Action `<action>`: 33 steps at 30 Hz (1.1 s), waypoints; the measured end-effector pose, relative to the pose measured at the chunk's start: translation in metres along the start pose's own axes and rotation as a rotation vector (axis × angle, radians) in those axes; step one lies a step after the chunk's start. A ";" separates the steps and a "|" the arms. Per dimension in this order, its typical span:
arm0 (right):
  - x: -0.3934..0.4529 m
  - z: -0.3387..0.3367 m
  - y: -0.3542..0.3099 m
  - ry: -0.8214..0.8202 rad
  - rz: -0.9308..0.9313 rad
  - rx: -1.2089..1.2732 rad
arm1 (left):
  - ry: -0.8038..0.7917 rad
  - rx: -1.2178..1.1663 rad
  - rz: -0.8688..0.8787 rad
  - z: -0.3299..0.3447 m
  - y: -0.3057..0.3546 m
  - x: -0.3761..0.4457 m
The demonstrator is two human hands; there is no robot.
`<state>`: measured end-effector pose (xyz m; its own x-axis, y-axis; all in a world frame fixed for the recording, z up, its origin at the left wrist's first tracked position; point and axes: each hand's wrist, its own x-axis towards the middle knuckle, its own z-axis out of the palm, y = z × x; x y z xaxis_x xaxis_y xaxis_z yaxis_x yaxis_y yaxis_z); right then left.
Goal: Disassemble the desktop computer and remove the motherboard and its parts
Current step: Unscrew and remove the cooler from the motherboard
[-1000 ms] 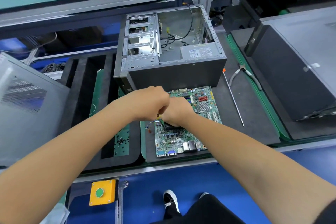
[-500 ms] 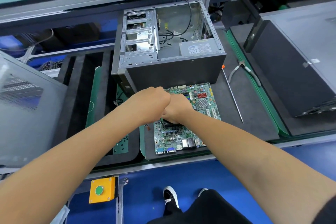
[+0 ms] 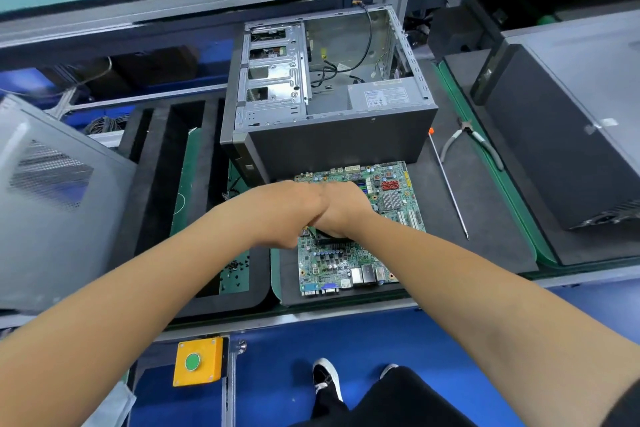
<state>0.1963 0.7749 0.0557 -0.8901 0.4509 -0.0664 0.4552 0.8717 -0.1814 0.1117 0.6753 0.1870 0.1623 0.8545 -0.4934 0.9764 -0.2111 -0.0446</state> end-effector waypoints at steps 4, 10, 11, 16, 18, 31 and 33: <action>-0.004 -0.005 0.000 -0.030 0.038 0.036 | 0.090 0.179 -0.038 -0.005 0.008 0.005; -0.006 -0.009 -0.003 -0.061 0.040 0.062 | 0.168 0.267 -0.118 -0.006 0.013 0.011; -0.005 -0.007 -0.002 -0.056 0.036 0.054 | 0.167 0.273 -0.124 -0.006 0.011 0.011; -0.001 -0.005 0.000 -0.040 0.051 0.043 | 0.152 0.258 -0.206 0.000 0.009 0.010; -0.002 -0.006 -0.001 -0.028 0.049 0.070 | 0.181 0.291 -0.196 0.001 0.010 0.011; -0.002 -0.004 -0.002 -0.023 0.044 -0.023 | -0.026 0.080 0.050 -0.003 -0.005 0.007; -0.002 -0.003 -0.001 -0.019 0.056 0.003 | -0.001 0.087 0.042 -0.003 -0.005 0.010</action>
<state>0.1977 0.7735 0.0593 -0.8637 0.4949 -0.0951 0.5039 0.8449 -0.1795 0.1091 0.6864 0.1843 0.2026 0.8437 -0.4972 0.9528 -0.2871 -0.0989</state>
